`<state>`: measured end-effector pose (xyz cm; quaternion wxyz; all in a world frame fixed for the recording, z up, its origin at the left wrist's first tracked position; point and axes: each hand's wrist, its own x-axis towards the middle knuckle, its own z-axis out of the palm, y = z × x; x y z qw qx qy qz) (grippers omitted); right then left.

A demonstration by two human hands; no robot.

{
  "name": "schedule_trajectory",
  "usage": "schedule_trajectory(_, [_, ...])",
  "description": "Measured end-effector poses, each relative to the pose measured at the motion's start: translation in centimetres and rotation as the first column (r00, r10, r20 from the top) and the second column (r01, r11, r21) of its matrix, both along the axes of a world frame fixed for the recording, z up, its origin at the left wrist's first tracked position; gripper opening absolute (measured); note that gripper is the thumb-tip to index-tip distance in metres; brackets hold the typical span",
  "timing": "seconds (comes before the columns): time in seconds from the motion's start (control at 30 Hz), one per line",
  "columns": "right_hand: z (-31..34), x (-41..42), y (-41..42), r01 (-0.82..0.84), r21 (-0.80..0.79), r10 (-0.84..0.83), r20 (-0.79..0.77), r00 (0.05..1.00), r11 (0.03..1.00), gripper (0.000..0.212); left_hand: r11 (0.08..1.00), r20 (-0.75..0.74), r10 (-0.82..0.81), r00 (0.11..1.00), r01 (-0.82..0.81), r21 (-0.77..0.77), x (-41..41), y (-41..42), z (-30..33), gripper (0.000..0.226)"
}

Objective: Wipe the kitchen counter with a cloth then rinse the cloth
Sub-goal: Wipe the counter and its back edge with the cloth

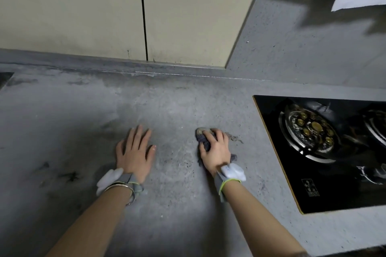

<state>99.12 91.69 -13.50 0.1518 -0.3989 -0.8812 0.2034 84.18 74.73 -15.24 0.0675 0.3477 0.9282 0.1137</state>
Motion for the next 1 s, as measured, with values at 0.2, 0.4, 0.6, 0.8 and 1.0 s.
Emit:
schedule_trajectory(0.2, [-0.4, -8.8, 7.1, -0.021, 0.025, 0.020, 0.036, 0.999, 0.999, 0.039, 0.991, -0.064, 0.050, 0.997, -0.058, -0.123, -3.0, 2.4, -1.2, 0.062])
schedule_trajectory(0.4, [-0.1, -17.1, 12.5, -0.026, 0.010, 0.025, 0.052, 0.998, 1.000, 0.039, 0.995, -0.017, 0.038, 0.999, -0.040, -0.090, -2.9, 2.3, -0.3, 0.075])
schedule_trajectory(0.6, [0.2, -22.1, 15.4, -0.026, -0.009, 0.026, 0.077, 0.997, 1.000, 0.036, 0.993, 0.004, 0.049, 0.999, -0.049, -0.109, -2.9, 2.3, 0.0, 0.066])
schedule_trajectory(0.8, [0.4, -21.4, 15.4, -0.036, 0.001, 0.035, 0.064, 0.997, 0.999, 0.038, 0.991, -0.023, 0.012, 1.000, -0.015, -0.135, -2.7, 2.2, 0.0, 0.064])
schedule_trajectory(1.0, [0.8, -19.3, 14.5, -0.105, 0.007, 0.104, 0.118, 0.988, 0.994, 0.039, 0.993, -0.039, 0.029, 0.999, -0.033, -0.109, -2.3, 2.4, 0.0, 0.070])
